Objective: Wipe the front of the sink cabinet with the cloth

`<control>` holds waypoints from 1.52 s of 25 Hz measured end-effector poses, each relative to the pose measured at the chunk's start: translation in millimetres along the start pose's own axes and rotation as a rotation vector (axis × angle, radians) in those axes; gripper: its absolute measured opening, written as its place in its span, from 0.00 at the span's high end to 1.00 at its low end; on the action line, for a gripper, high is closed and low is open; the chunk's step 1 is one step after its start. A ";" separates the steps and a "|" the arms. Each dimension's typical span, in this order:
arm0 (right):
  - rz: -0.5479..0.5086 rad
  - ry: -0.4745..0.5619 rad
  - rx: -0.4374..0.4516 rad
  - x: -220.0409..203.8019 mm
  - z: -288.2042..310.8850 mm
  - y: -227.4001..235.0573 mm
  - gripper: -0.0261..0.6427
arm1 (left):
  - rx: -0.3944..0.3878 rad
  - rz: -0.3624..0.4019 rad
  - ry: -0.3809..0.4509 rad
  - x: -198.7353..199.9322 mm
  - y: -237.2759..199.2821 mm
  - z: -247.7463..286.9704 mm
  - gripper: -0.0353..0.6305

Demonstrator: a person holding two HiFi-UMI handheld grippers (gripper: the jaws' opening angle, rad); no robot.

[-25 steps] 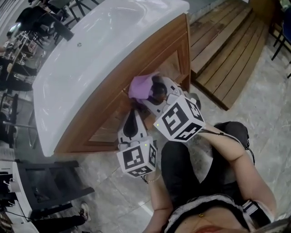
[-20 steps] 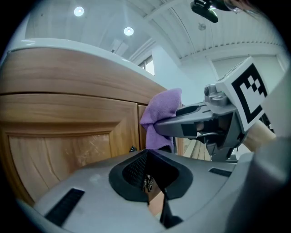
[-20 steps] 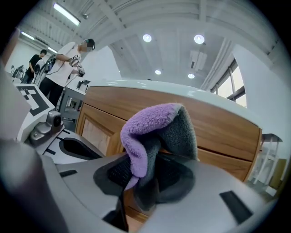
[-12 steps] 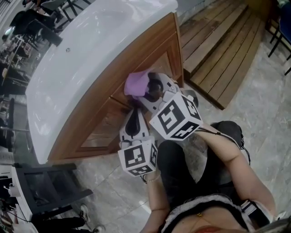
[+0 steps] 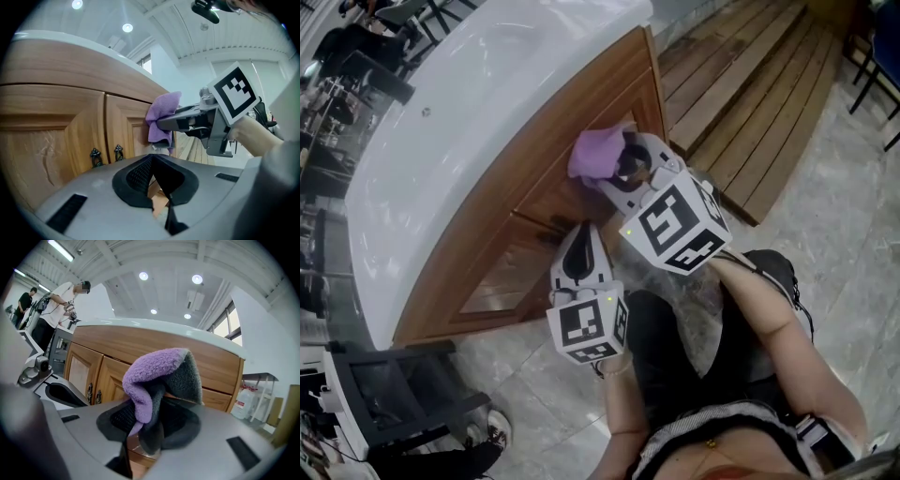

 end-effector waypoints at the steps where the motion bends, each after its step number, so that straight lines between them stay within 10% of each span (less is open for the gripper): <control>1: 0.003 -0.002 -0.010 -1.3 -0.8 5.2 0.70 | -0.003 0.001 0.001 0.3 1.3 1.3 0.95; 19: 0.018 -0.025 -0.191 -25.6 -11.1 82.3 0.70 | -0.045 -0.014 0.009 1.6 21.3 24.5 0.95; 38: 0.090 0.005 -0.163 -39.4 -24.4 86.9 0.70 | -0.043 -0.038 0.025 1.8 22.3 26.2 0.95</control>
Point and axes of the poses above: the fingertips, and each gripper's own axes: z forward along the fingers, y to its right, x out of its top, the point moved 5 cm from there along -z, backward along the fingers, and after that the axes turned 7 degrees about z, right-handed, at the moved point
